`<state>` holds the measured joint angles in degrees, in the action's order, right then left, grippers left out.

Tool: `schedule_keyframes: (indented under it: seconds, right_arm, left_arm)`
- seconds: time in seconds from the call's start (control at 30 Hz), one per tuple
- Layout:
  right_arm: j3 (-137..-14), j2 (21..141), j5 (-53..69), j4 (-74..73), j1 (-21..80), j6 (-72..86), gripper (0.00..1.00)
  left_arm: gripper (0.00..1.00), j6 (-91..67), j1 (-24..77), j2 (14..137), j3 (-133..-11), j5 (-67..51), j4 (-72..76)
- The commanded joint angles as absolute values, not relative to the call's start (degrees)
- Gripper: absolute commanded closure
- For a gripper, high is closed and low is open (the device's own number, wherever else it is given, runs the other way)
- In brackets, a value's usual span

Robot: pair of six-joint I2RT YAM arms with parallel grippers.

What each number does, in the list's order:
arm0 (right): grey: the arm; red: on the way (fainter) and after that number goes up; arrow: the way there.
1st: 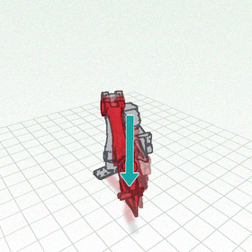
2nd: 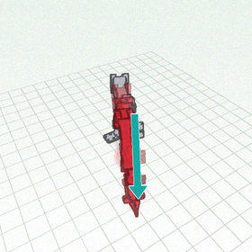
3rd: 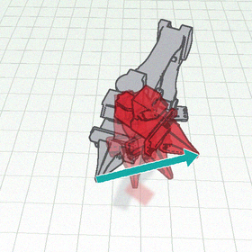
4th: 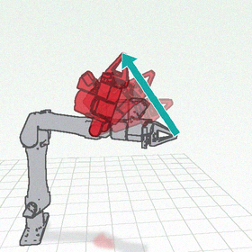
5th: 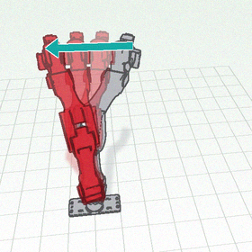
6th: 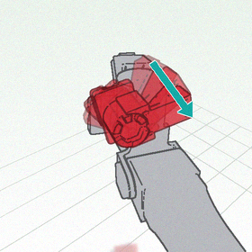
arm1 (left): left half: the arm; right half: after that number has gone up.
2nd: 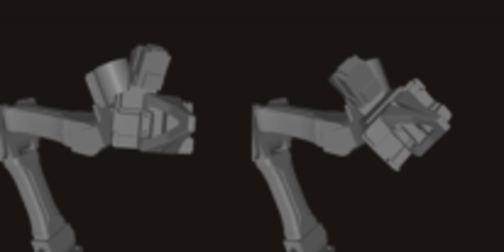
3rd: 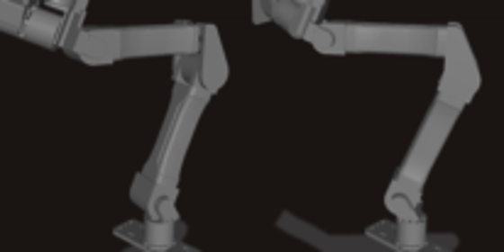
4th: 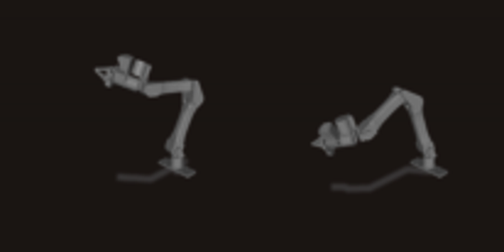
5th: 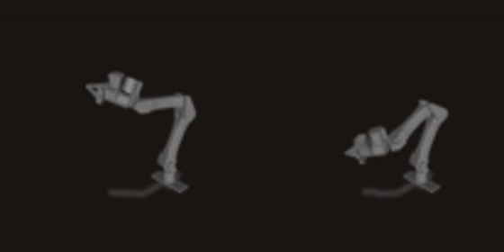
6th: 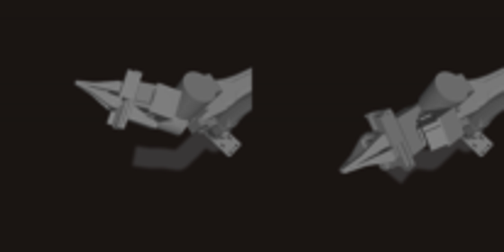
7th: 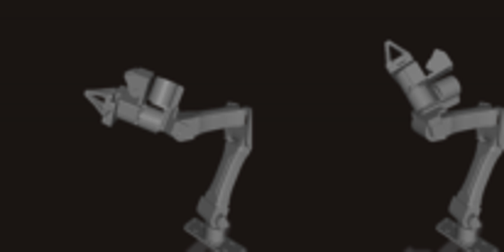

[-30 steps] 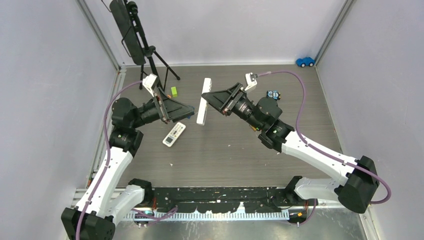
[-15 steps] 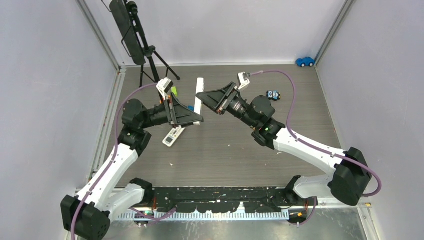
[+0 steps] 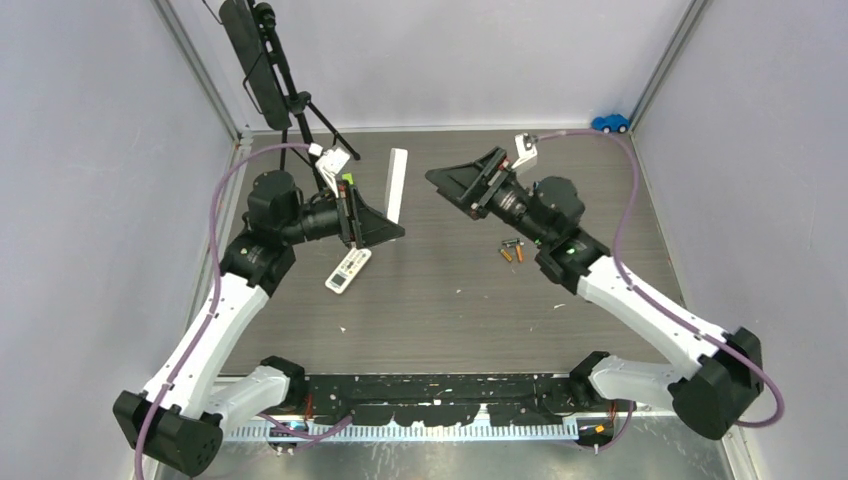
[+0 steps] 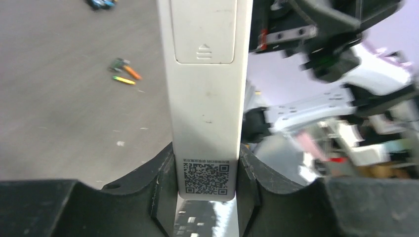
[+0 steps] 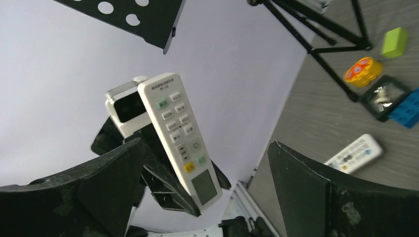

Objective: Load the batteries into the remote control

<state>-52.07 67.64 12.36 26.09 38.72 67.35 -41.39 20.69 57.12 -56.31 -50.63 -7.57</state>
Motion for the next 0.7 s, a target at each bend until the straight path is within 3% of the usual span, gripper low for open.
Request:
schedule_keyframes:
  seconds: [0.0,0.13,0.67]
  right_arm:
    - [-65.48,62.65,13.26,-3.61,37.66,51.58,0.0]
    - [-74.41,63.57,12.21,-17.69,37.7,46.35,0.0]
    - [-82.41,72.48,18.27,-25.04,40.73,36.39,0.0]
  left_arm:
    - [1.0,-9.73,21.84,55.54,-63.78,-37.2,-27.25]
    - [1.0,1.89,22.79,55.11,-63.8,-30.6,-26.63]
    - [1.0,37.68,30.07,57.77,-61.32,-19.67,-26.0]
